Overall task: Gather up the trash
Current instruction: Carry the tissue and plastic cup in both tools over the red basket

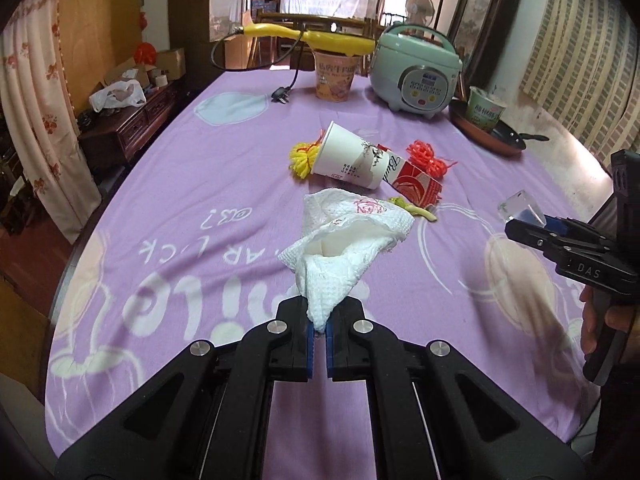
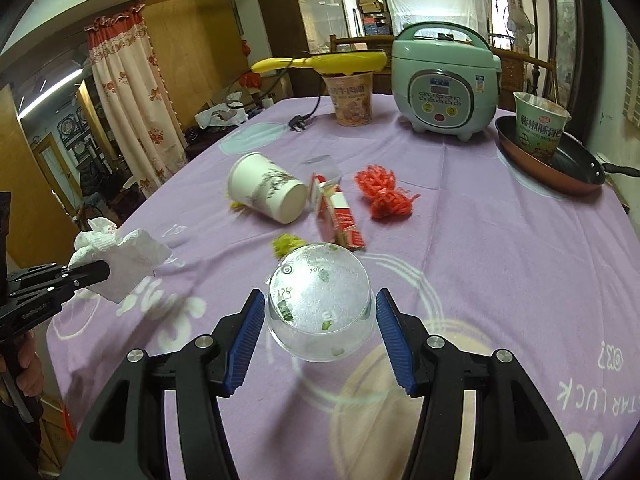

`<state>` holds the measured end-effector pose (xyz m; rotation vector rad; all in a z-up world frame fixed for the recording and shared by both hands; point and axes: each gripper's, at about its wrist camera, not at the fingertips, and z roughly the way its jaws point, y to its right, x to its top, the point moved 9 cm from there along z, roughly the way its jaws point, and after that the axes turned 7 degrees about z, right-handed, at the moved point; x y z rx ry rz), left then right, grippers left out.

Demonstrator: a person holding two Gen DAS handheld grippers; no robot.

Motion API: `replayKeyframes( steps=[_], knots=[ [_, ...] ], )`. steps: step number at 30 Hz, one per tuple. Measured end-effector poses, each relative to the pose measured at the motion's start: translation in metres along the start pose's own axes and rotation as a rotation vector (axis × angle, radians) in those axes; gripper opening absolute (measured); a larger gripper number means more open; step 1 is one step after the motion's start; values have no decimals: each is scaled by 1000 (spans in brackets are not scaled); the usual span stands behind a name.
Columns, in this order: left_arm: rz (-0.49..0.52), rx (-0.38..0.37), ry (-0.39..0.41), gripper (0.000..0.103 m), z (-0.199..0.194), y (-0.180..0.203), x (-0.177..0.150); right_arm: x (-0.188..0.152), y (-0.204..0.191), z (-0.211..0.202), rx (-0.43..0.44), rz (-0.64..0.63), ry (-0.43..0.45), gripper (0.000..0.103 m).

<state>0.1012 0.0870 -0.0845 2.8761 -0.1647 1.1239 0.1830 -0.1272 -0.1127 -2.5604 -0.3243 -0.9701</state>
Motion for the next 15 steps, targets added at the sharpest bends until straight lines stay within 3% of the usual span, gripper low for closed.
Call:
replayKeyframes(
  steps=[15],
  knots=[
    [-132,39,48,5,-70,-34,-82,-59,-93,-26,105,-82,-28,57]
  ],
)
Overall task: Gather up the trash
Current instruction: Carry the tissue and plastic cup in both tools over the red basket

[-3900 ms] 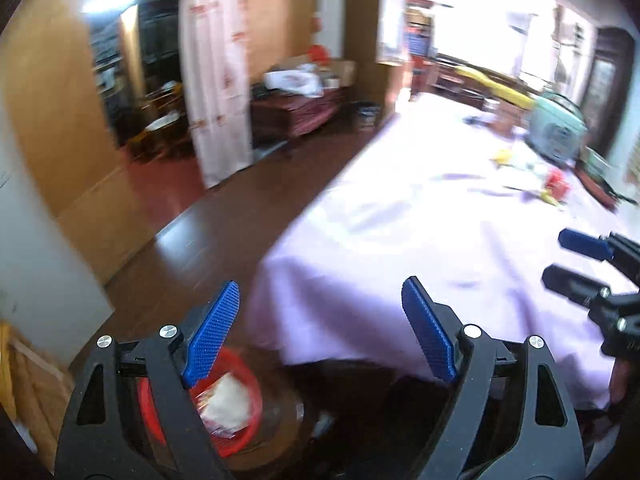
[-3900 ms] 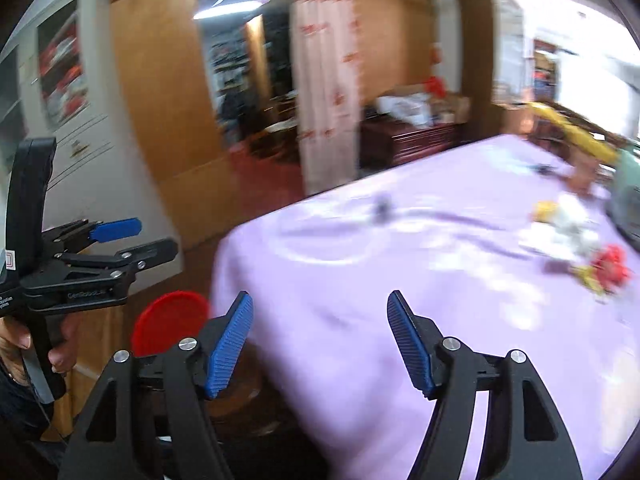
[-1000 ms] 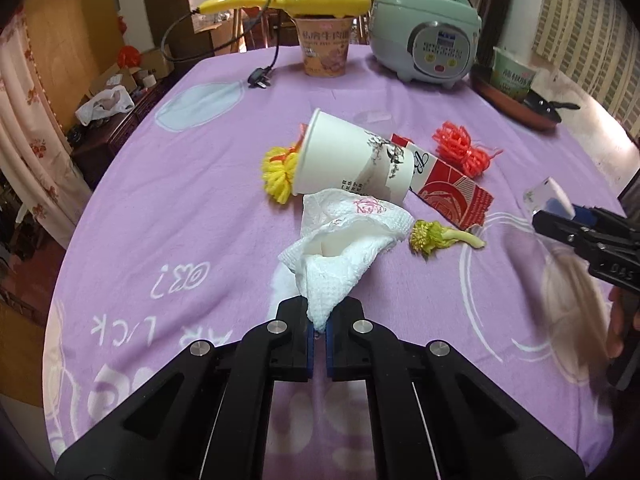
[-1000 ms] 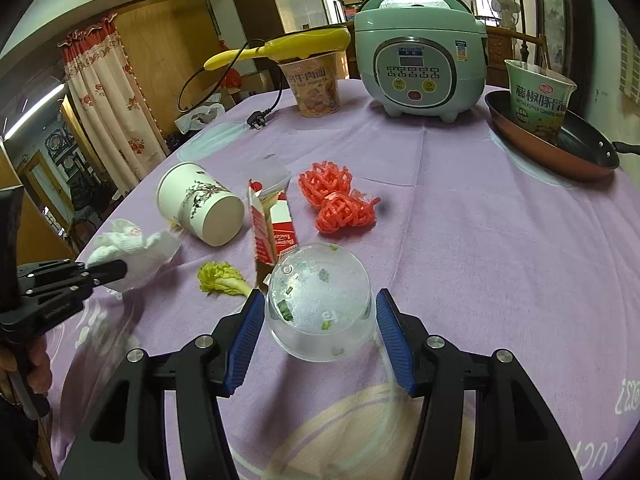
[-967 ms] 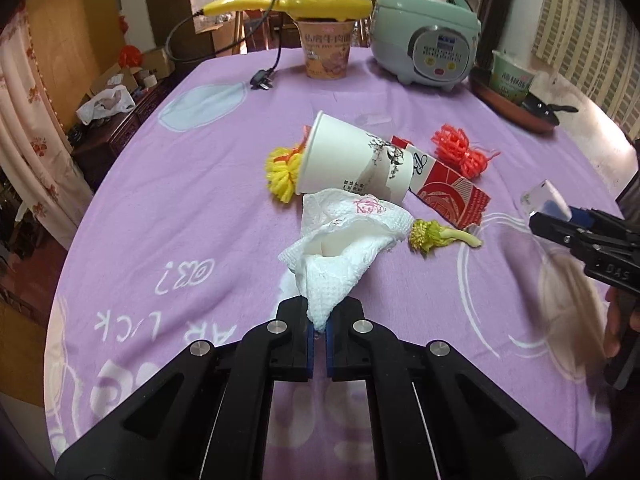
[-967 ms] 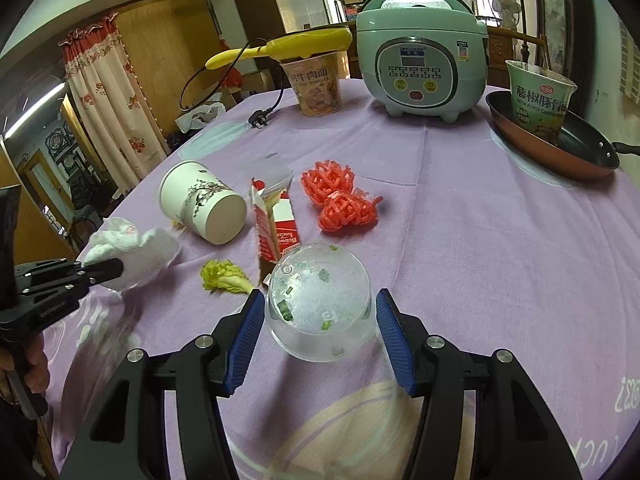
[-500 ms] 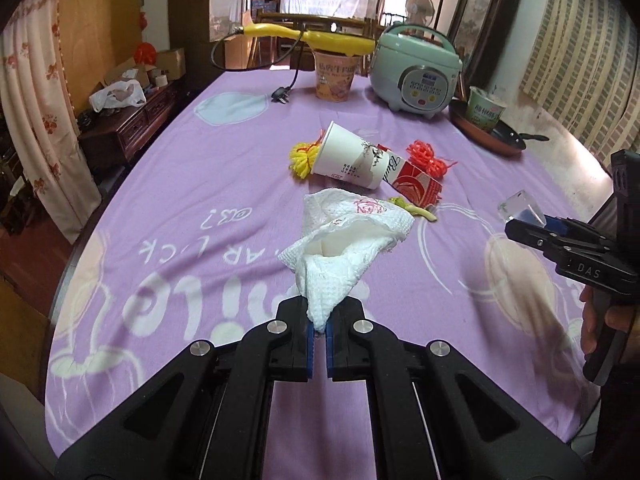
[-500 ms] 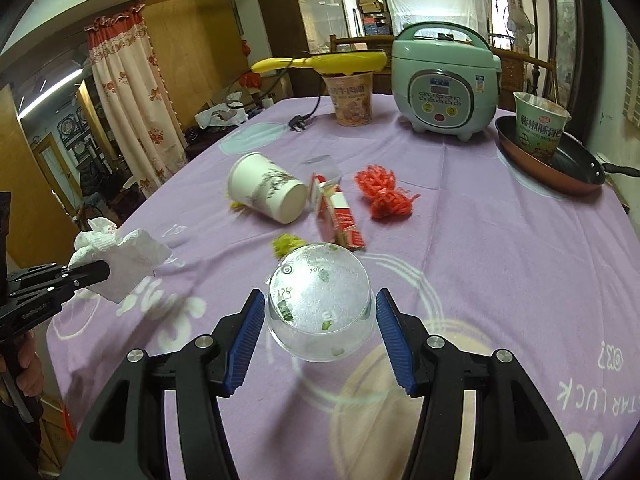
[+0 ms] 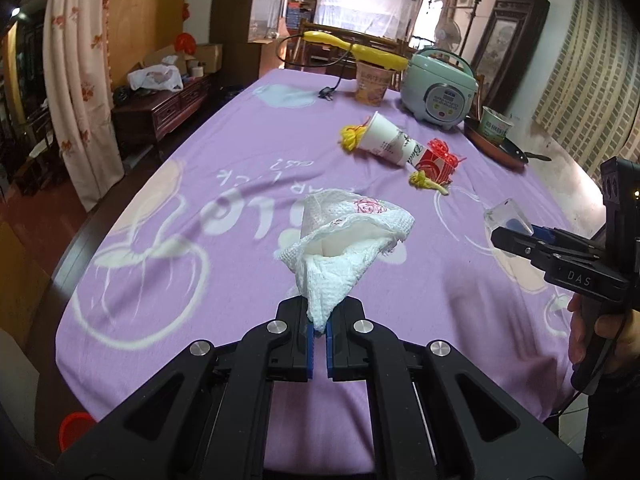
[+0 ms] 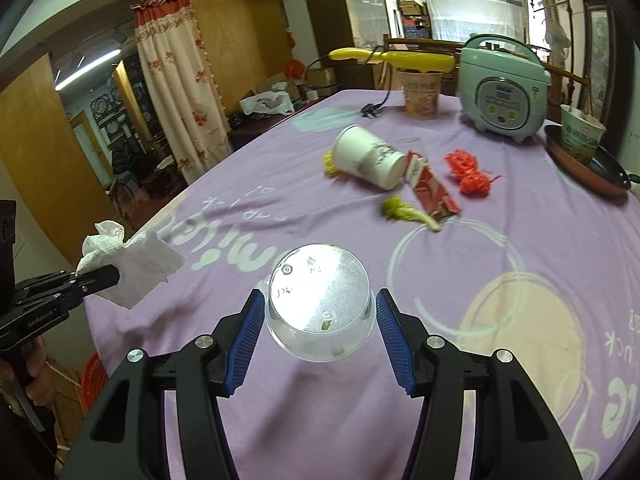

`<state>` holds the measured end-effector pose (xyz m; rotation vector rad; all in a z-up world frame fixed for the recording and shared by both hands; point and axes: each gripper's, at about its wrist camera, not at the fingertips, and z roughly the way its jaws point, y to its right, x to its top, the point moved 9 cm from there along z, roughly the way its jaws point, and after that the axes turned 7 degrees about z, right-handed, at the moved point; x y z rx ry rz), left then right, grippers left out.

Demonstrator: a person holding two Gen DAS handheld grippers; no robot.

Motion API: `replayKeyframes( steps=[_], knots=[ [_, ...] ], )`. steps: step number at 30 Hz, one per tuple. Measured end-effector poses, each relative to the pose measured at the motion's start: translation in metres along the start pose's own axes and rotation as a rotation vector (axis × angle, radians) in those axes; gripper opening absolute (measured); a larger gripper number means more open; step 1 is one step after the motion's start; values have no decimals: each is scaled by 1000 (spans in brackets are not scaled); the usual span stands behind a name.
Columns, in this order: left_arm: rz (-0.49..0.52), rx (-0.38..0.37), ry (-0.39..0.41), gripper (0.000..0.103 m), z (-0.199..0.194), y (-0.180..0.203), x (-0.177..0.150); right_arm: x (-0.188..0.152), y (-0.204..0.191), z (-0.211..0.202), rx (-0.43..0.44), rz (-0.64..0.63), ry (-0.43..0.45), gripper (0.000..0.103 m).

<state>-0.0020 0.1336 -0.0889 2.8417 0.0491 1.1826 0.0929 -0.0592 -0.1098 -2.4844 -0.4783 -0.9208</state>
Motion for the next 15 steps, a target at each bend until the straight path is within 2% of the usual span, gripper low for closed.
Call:
replayKeyframes(
  steps=[15],
  knots=[
    [-120,56,26,5,-51,-52,-53,-33,-86,11,103,-96,-43,57]
  ],
)
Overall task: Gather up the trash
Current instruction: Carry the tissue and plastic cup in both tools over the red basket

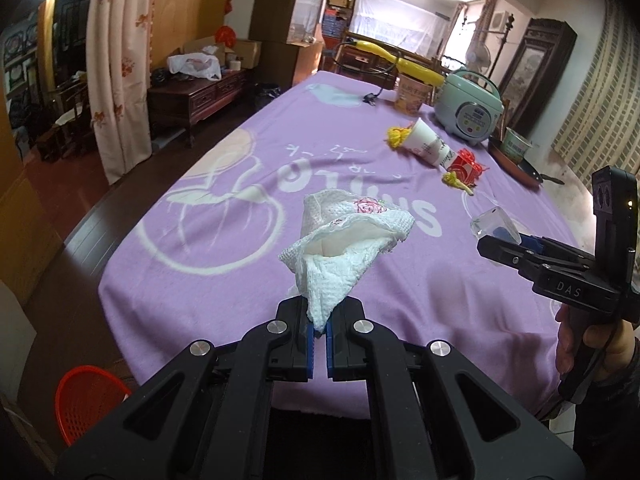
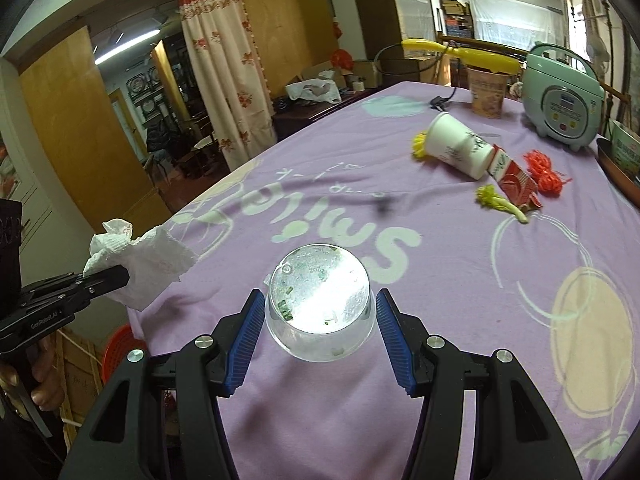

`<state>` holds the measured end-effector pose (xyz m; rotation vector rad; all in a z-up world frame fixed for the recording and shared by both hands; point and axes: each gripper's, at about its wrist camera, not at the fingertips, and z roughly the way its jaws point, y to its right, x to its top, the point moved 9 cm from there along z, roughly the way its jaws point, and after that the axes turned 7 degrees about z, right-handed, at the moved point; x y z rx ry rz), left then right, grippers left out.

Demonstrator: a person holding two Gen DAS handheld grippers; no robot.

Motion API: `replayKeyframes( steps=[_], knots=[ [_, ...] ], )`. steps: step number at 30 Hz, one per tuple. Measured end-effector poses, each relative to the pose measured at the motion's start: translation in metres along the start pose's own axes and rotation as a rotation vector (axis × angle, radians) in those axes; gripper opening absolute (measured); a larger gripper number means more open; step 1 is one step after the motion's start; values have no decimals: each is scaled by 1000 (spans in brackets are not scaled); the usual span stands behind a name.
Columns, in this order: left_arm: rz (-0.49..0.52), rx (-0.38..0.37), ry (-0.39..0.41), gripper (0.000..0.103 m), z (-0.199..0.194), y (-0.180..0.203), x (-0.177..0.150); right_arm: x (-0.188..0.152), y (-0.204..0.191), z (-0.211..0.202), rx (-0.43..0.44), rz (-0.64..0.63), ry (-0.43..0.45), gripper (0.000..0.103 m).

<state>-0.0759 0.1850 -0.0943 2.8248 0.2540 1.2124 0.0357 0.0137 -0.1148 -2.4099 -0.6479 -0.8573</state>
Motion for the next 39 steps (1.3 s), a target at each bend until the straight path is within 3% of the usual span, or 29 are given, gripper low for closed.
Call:
replayKeyframes(
  steps=[13,21,29,39],
  knots=[
    [-75,48,55,5,-51,-41,-32,-17,-75,-1,72,-93,-8,57],
    [-157,118,77,5,-80,-89,-59,-33,-142,10,135,-175,-41,57],
    [-301,192,30,5,-100,-158,-120,-60,-235,32,242,-285,-108,57],
    [-496,247,-79,5,-97,-230,-205,-134,-345,81,349,-451,-281,57]
  ],
)
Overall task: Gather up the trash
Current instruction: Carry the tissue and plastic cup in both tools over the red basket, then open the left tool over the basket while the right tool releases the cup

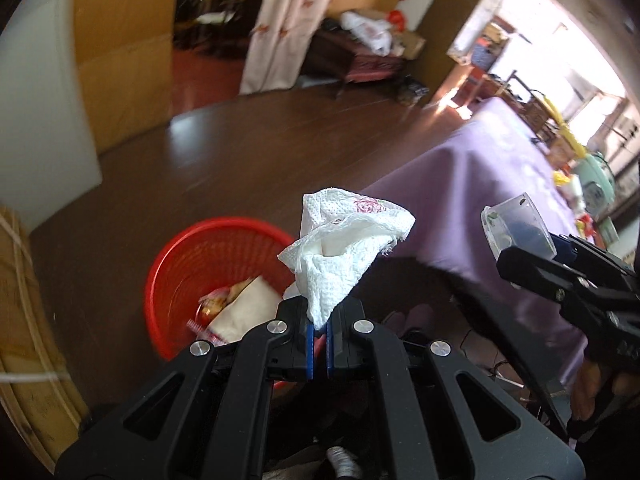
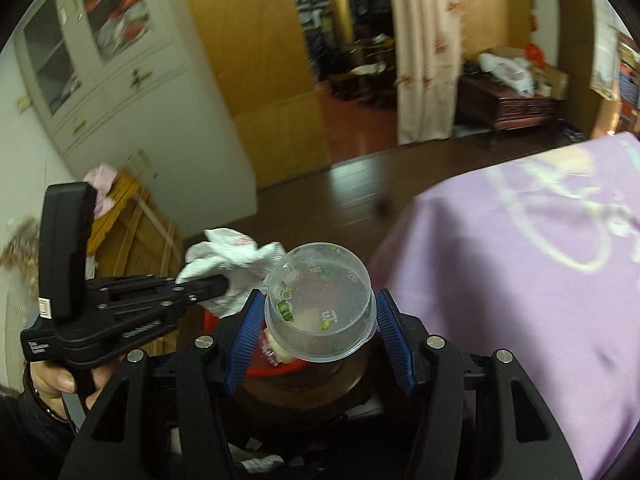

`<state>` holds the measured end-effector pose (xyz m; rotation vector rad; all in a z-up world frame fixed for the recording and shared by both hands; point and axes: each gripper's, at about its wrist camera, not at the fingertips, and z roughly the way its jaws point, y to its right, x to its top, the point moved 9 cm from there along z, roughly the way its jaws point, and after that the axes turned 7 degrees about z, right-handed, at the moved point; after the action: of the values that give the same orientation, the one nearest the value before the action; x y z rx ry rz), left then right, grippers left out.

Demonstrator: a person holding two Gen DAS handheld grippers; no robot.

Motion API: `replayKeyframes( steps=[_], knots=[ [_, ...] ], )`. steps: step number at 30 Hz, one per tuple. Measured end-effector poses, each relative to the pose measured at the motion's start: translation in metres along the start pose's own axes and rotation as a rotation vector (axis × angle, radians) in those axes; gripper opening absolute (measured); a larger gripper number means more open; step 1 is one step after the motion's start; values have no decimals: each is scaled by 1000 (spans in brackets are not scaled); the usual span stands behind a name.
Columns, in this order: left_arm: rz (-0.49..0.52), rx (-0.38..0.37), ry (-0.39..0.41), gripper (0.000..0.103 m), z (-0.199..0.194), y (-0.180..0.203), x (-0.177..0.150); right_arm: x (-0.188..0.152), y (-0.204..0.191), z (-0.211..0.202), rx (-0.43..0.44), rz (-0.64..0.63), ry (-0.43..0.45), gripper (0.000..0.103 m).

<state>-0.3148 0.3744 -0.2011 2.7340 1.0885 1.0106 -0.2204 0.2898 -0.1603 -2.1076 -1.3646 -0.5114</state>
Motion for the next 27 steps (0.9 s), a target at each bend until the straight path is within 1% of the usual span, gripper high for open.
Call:
replayKeyframes(
  steps=[4,12,16,22,25,27],
  knots=[
    [-73,5,-50,5,13,-29,-15,-7,-22,30,27,-27,-68,57],
    [-126,56,-79,5,17,-64,-27,-16,-43,69,53,-51,-141,57],
    [-151,66,-92,5,18,-75,-37,-22,-50,93,60,-66,-179,57],
    [-170,83,-123,5,28,-81,-44,-36,-59,121,65,-91,-238,57],
    [-185,80,-130,5,32,-86,-49,-43,-58,132,66,-102,-265,57],
    [-206,57,-144,5,37,-86,-52,-45,-58,139,65,-102,-282,57]
  ],
)
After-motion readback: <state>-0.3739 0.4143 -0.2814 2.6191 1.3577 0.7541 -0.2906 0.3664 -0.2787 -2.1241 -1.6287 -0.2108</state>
